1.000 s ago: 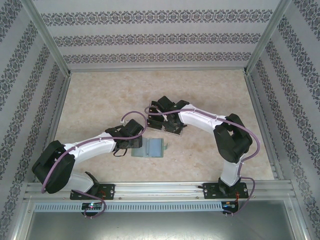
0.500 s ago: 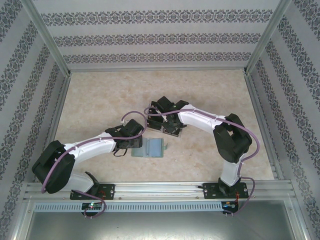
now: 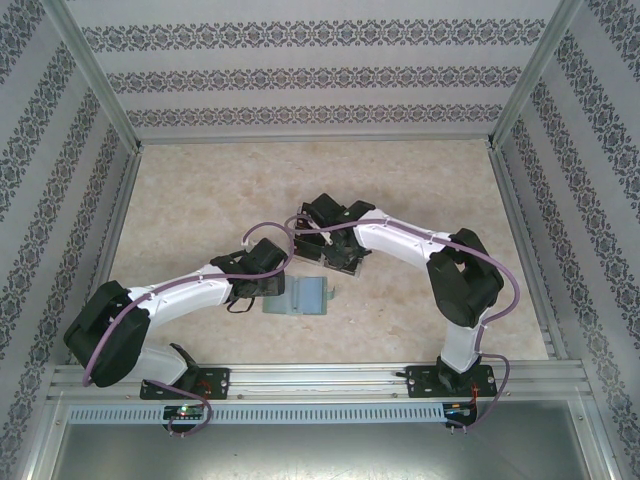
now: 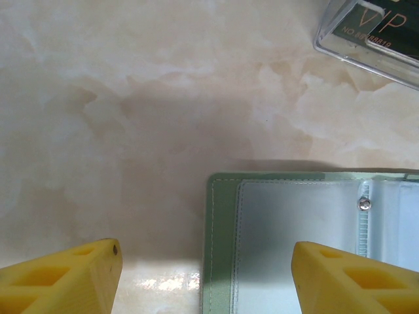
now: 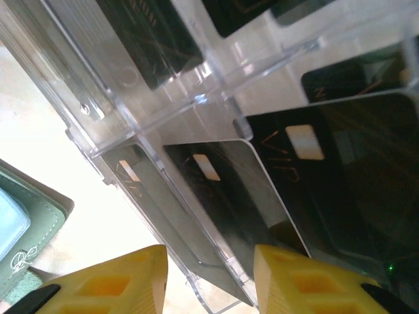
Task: Put the credit cards into the card holder
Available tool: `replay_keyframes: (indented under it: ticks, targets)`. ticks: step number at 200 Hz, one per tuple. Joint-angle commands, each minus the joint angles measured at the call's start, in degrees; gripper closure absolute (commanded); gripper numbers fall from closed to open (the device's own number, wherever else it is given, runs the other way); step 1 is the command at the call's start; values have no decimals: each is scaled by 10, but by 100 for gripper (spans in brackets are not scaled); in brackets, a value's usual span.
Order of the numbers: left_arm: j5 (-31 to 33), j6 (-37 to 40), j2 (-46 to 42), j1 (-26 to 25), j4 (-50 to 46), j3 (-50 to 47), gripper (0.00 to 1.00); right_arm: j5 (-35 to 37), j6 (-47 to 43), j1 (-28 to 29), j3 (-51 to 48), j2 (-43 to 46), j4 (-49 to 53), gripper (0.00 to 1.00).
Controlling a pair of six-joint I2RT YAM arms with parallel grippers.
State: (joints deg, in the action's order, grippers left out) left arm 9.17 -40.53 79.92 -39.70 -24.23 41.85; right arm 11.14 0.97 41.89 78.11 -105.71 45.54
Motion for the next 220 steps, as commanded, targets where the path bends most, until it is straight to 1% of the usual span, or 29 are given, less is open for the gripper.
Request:
replay_keyframes:
  ticks: [1, 51, 67, 96, 123, 166, 220]
  targets:
    - [-3, -2, 8, -7, 11, 6, 30, 7, 6, 2, 39, 2, 9, 59]
    - [0, 0, 6, -7, 8, 7, 30, 27, 17, -6, 76, -41, 9, 58]
    - [1, 2, 4, -7, 8, 7, 30, 17, 18, -7, 81, -37, 10, 58]
    - [3, 1, 2, -7, 8, 6, 30, 11, 10, 14, 86, -19, 18, 58]
    - [12, -3, -7, -6, 7, 1, 30, 7, -8, 37, 101, -26, 20, 58]
    - [22, -7, -24, -2, -5, -6, 29, 7, -38, 55, 149, -78, 26, 59]
    - [37, -17, -66, 12, -22, -25, 29, 5, -60, 55, 207, -131, 36, 60]
